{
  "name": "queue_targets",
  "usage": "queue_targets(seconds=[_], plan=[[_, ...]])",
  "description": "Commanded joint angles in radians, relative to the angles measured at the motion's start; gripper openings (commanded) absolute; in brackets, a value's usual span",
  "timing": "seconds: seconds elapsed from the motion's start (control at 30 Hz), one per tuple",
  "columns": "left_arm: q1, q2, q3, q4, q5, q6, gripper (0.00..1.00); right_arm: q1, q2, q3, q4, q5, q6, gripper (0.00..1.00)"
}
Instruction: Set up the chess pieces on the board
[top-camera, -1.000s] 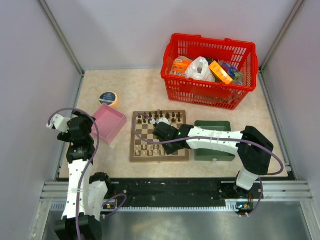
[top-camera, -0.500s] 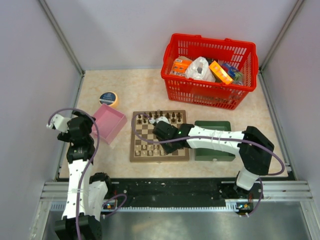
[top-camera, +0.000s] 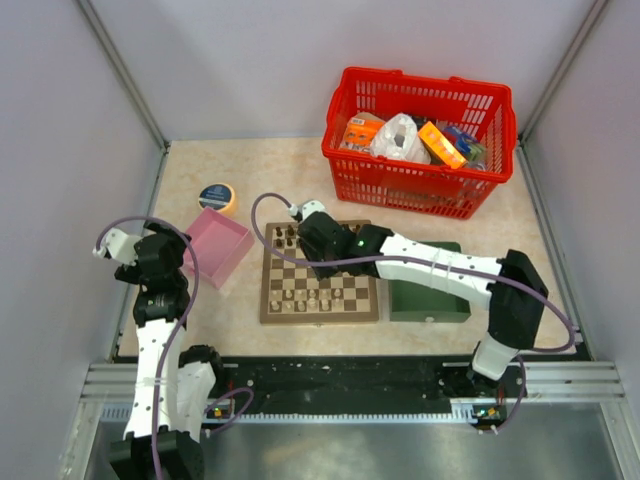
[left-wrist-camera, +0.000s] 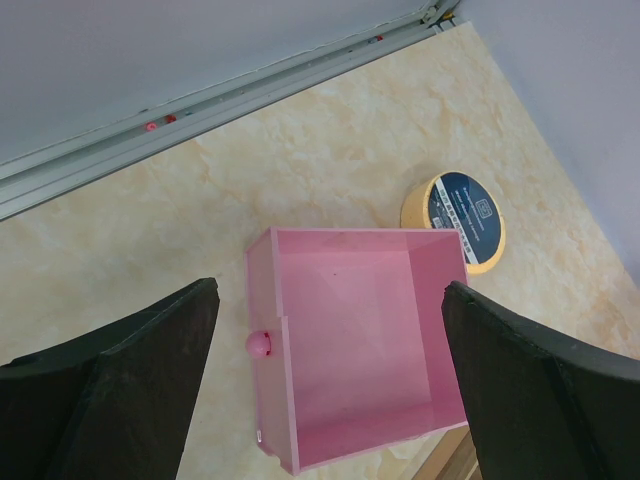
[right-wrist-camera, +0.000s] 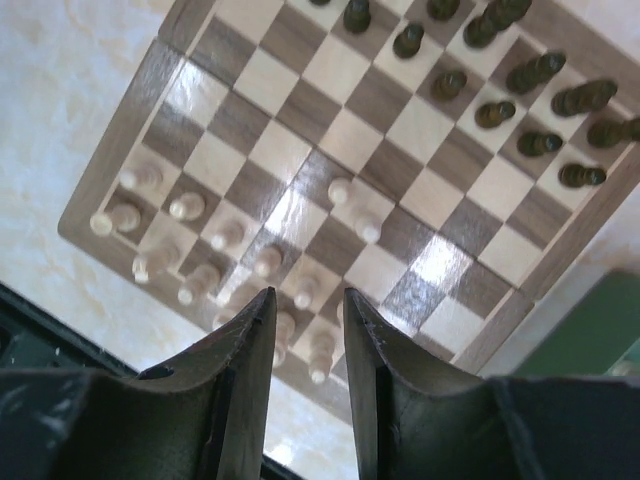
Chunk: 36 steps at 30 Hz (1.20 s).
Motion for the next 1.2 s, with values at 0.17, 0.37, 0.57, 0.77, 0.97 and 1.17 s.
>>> queue_targets(seconds=[0.17, 0.37, 0.57, 0.77, 0.97, 1.17], plan=[[0.006, -0.023, 0.004, 0.019, -0.010, -0.001, 0.99, -0.071, 0.178, 0.162, 0.035, -0.052, -0.099, 0.34], [0.008, -0.022, 0.004, 0.019, -0.008, -0.003, 0.99, -0.088, 0.247, 0.207, 0.039, -0.070, -0.119, 0.34], [0.008, -0.022, -0.001, 0.022, -0.011, 0.000, 0.99, -0.096, 0.287, 0.224, 0.039, -0.092, -0.130, 0.35], [0.008, -0.019, 0.002, 0.022, -0.013, 0.000, 0.99, -0.100, 0.322, 0.227, 0.039, -0.101, -0.130, 0.35], [0.008, -0.013, 0.002, 0.028, -0.011, 0.000, 0.99, -0.109, 0.338, 0.235, 0.041, -0.099, -0.130, 0.36], [0.008, -0.008, 0.007, 0.030, -0.011, 0.000, 0.99, -0.110, 0.344, 0.230, 0.035, -0.105, -0.131, 0.36]])
